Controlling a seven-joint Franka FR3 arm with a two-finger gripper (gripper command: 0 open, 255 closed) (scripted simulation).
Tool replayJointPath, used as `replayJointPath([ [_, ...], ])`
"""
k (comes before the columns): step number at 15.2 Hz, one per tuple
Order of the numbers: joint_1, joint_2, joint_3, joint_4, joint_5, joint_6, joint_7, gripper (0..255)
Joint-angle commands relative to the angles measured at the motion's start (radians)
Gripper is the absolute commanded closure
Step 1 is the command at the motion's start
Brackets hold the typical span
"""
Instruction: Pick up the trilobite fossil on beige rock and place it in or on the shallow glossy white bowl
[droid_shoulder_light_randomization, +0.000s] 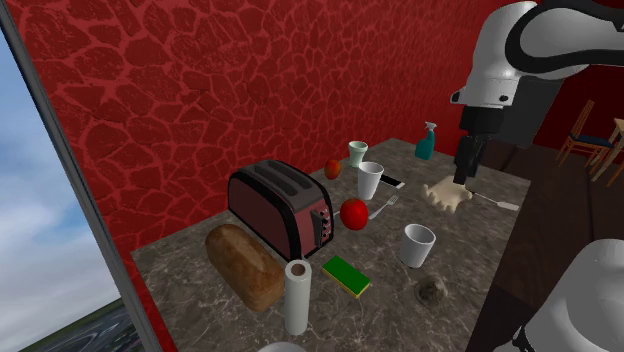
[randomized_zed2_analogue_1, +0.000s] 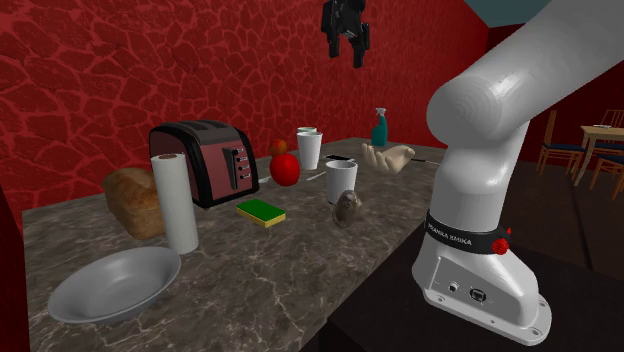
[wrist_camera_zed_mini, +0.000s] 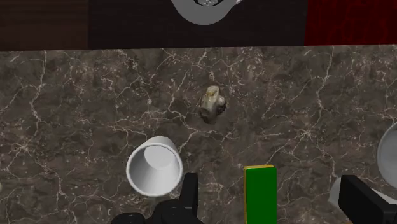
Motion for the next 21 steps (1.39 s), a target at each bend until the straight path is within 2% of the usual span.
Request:
replayJointPath([
  [1,0.000,0.000,0.000,0.000,0.000,0.000,0.000,0],
  [12,0.008,-0.037,0.061,-0.383,-0.020,0.317,0.006,0],
  [17,0.015,0.008,0.088,-0.525,-0.025,0.490,0.012,0],
  [21,0.020,0.089,0.110,-0.619,-0.028,0.654,0.020,0],
])
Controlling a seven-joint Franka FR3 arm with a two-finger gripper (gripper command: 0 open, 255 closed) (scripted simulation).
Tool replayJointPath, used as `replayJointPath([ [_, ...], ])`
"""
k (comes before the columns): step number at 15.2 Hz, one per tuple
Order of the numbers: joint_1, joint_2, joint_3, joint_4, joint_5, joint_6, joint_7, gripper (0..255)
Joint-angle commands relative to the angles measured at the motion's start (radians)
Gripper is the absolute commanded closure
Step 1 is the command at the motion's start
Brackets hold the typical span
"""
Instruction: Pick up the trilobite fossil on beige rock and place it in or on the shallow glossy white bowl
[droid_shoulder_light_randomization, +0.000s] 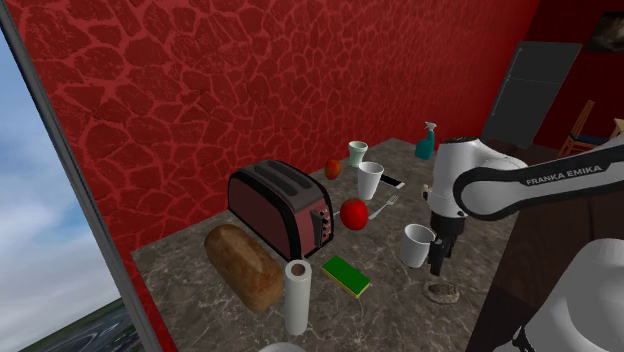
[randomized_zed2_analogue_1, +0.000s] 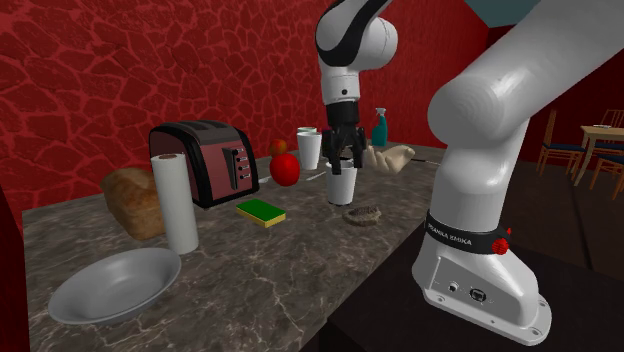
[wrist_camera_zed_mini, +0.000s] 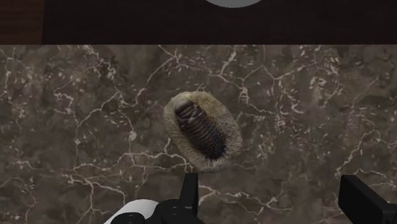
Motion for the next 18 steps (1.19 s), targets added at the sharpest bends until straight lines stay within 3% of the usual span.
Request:
replayJointPath([
  [1,0.001,0.040,0.010,-0.050,-0.003,0.086,0.004,0],
  [9,0.007,0.137,0.017,-0.116,0.007,0.250,0.002,0],
  [17,0.007,0.137,0.016,-0.116,0.006,0.249,0.002,0],
  [18,0.007,0.137,0.016,-0.116,0.006,0.249,0.002,255],
])
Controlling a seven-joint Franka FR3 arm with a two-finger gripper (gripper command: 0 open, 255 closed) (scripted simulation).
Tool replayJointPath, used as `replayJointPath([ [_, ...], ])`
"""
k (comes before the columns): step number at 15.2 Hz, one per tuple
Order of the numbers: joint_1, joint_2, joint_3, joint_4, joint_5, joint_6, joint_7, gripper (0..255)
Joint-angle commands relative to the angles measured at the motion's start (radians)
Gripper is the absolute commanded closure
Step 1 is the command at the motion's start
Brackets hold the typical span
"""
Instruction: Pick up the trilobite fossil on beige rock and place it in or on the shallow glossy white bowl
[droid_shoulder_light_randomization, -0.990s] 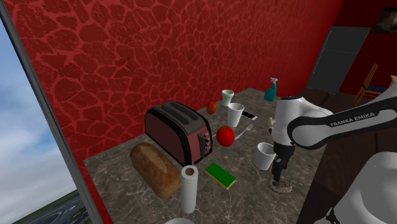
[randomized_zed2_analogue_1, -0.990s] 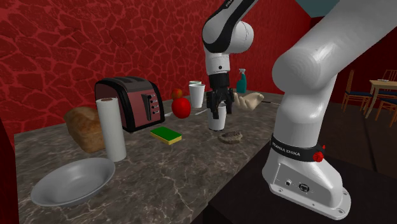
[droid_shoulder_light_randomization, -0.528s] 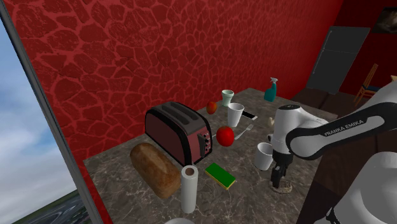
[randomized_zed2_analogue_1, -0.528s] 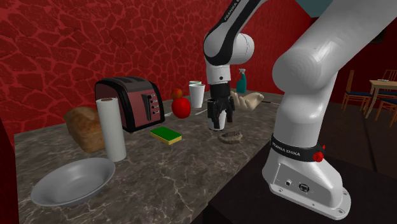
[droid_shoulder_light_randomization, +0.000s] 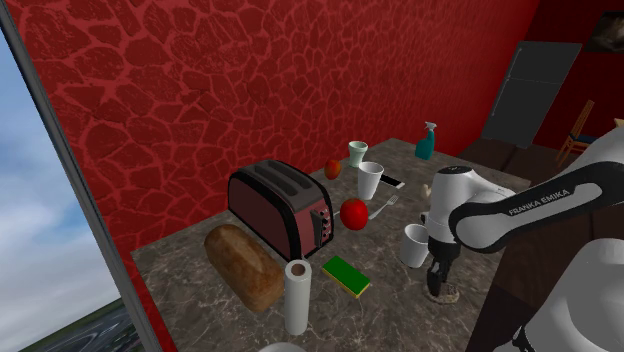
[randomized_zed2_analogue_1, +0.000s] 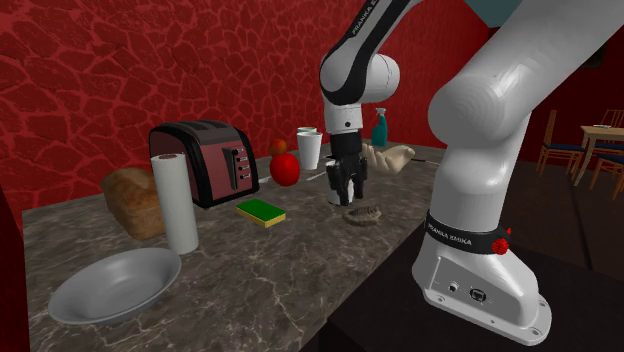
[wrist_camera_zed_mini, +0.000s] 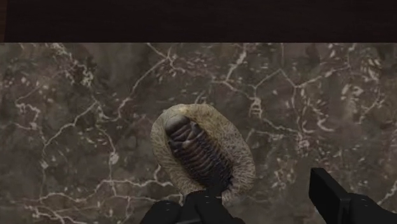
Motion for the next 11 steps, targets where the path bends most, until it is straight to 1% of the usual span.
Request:
replayJointPath([
  [1,0.000,0.000,0.000,0.000,0.000,0.000,0.000,255],
  [9,0.000,0.000,0.000,0.000,0.000,0.000,0.000,255],
  [10,0.000,0.000,0.000,0.000,0.000,0.000,0.000,0],
  [11,-0.003,0.112,0.061,0.058,-0.105,0.008,-0.017,0],
])
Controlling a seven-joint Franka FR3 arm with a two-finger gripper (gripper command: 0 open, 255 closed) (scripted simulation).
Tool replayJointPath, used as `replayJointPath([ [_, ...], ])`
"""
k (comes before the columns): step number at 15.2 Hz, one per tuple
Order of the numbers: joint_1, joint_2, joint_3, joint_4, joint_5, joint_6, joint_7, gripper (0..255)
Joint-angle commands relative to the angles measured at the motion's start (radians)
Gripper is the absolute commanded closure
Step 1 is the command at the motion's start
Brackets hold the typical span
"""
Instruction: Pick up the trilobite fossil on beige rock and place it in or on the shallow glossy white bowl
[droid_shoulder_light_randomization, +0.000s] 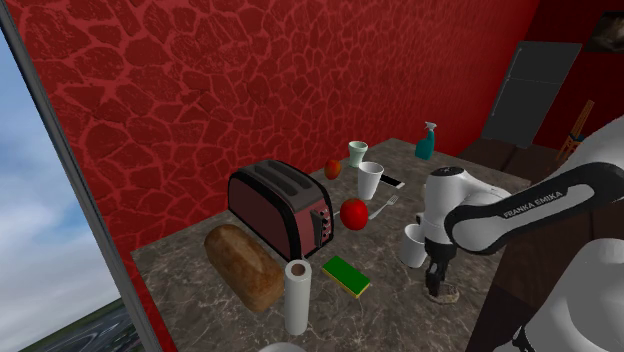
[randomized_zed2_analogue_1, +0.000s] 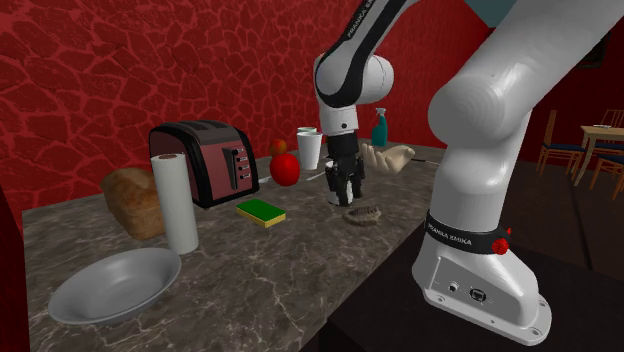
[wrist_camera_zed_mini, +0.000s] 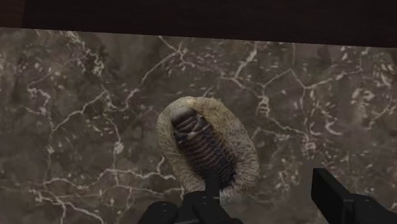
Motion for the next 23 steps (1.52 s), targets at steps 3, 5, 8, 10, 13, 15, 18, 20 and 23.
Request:
replayJointPath([
  [3,-0.029,0.270,0.164,0.138,-0.337,0.001,0.001,0],
  [5,-0.039,0.295,0.159,0.126,-0.363,0.035,0.016,0],
  [8,-0.058,0.337,0.155,0.112,-0.407,0.088,0.044,0],
  [10,-0.077,0.377,0.150,0.102,-0.454,0.132,0.073,0],
  [13,-0.077,0.377,0.149,0.102,-0.454,0.132,0.073,0],
  [15,-0.077,0.377,0.149,0.102,-0.454,0.132,0.073,0],
  [18,-0.077,0.376,0.149,0.102,-0.454,0.132,0.073,0],
  [20,-0.077,0.376,0.149,0.102,-0.454,0.132,0.073,255],
  [23,-0.077,0.376,0.149,0.102,-0.453,0.132,0.073,255],
])
